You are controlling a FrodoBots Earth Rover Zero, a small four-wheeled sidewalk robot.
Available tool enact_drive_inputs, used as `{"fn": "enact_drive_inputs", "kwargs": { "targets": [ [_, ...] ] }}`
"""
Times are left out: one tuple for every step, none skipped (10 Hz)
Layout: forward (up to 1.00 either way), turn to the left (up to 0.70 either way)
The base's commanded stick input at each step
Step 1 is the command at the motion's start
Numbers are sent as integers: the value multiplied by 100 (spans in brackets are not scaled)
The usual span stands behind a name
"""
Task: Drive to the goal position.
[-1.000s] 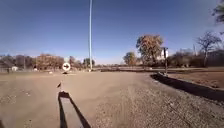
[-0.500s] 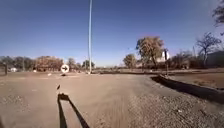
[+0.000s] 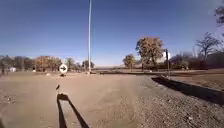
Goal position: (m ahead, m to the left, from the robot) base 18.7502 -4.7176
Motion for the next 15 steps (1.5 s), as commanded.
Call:
{"fn": "enact_drive_inputs", "kwargs": {
  "targets": [
    [50, 0],
    [50, -50],
    [50, -50],
    [50, -50],
    [50, -50],
    [50, -32],
    [50, 0],
    [50, 0],
    [50, 0],
    [50, 0],
    [50, 0],
    [50, 0],
    [50, 0],
    [50, 0],
    [50, 0]
  ]
}}
